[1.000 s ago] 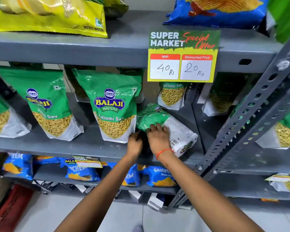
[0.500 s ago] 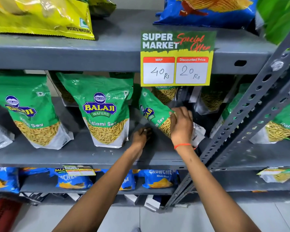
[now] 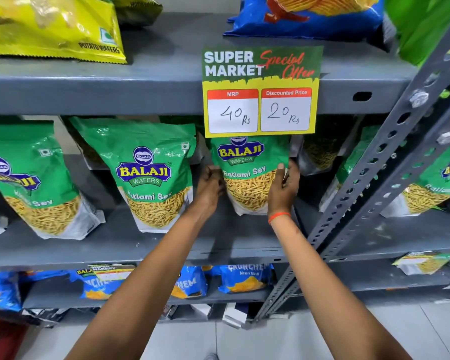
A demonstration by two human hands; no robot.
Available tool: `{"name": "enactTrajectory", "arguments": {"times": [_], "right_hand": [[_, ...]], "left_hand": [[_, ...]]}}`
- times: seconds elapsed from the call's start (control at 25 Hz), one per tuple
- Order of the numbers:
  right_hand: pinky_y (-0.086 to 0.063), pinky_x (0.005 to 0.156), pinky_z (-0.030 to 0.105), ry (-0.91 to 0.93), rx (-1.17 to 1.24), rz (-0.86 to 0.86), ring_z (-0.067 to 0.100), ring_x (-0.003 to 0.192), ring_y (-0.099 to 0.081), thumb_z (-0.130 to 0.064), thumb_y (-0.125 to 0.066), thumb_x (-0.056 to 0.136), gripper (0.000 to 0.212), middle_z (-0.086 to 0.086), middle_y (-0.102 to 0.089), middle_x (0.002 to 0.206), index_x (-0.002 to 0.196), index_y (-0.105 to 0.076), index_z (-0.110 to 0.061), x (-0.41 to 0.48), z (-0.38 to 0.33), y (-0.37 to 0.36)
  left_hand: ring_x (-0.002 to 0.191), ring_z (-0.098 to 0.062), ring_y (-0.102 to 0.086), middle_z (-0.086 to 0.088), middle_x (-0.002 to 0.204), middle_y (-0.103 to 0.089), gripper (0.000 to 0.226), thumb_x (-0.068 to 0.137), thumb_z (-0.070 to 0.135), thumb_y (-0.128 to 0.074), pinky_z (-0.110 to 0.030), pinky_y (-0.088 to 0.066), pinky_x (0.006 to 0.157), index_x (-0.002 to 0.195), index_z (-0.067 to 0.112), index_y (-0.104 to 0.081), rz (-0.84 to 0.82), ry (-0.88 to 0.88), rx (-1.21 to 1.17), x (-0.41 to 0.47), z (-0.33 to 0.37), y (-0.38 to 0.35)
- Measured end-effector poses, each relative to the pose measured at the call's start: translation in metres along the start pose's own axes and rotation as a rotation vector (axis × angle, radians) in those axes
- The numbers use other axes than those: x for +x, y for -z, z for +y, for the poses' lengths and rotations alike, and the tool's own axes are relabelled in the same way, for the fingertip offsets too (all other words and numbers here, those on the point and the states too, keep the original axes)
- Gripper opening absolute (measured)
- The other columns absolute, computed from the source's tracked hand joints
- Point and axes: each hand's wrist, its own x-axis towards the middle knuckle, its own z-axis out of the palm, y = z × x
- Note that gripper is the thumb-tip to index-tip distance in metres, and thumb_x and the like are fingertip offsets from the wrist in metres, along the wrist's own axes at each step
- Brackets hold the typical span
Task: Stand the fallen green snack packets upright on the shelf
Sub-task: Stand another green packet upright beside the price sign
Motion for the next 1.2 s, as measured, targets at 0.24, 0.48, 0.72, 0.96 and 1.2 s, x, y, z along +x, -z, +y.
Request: {"name": "enactTrajectory", "arguments": {"times": [0.24, 0.48, 0.72, 0.96, 1.2], "right_hand": [[-0.042, 0.089, 0.037, -0.325, 0.083, -0.08, 0.019, 0.097, -0.053, -0.021, -0.035, 0.099, 0.017, 0.008, -0.057, 0.105, 0.107, -0.047, -0.012, -0.012, 0.016, 0.003], [-0.037, 0.084, 0.029, -0.501, 0.003, -0.148, 0.019, 0.09, -0.054, -0.041, -0.029, 0.098, 0.03, 0.003, -0.058, 0.107, 0.108, -0.05, -0.021, -0.021, 0.022, 0.017], [-0.029, 0.114, 0.049, -0.531, 0.005, -0.131, 0.028, 0.135, -0.036, -0.054, -0.029, 0.094, 0.058, 0.008, -0.036, 0.15, 0.142, -0.027, -0.021, -0.039, 0.027, 0.034], [-0.021, 0.116, 0.047, -0.452, -0.003, -0.188, 0.022, 0.142, -0.023, -0.054, -0.026, 0.094, 0.058, 0.003, -0.02, 0.157, 0.145, -0.018, -0.026, -0.053, 0.02, 0.034], [-0.017, 0.118, 0.052, -0.44, -0.04, -0.195, 0.023, 0.144, -0.017, -0.056, -0.027, 0.092, 0.064, 0.004, -0.015, 0.158, 0.146, -0.012, -0.026, -0.06, 0.02, 0.026]], "left_hand": [[0.102, -0.023, -0.056, -0.011, 0.107, -0.061, 0.014, 0.097, 0.024, -0.04, -0.049, -0.044, 0.097, 0.088, 0.026, -0.051, -0.044, -0.166, 0.176, -0.015, -0.007, 0.007], [0.135, -0.026, -0.038, -0.003, 0.15, -0.039, 0.051, 0.093, 0.053, -0.031, -0.051, -0.031, 0.113, 0.138, 0.03, -0.036, -0.074, -0.015, 0.354, -0.032, -0.024, 0.011], [0.119, -0.01, -0.042, 0.006, 0.135, -0.049, 0.042, 0.095, 0.048, -0.033, -0.038, -0.035, 0.11, 0.132, 0.032, -0.043, -0.108, -0.049, 0.286, -0.056, -0.034, 0.013], [0.111, 0.001, -0.056, 0.015, 0.123, -0.06, 0.057, 0.077, 0.031, -0.071, -0.013, -0.048, 0.086, 0.127, 0.029, -0.044, -0.343, -0.114, 0.352, -0.048, -0.027, 0.024], [0.103, 0.0, -0.056, 0.017, 0.112, -0.06, 0.071, 0.064, 0.021, -0.083, -0.004, -0.047, 0.073, 0.122, 0.031, -0.043, -0.271, -0.166, 0.375, -0.037, -0.039, 0.026]]}}
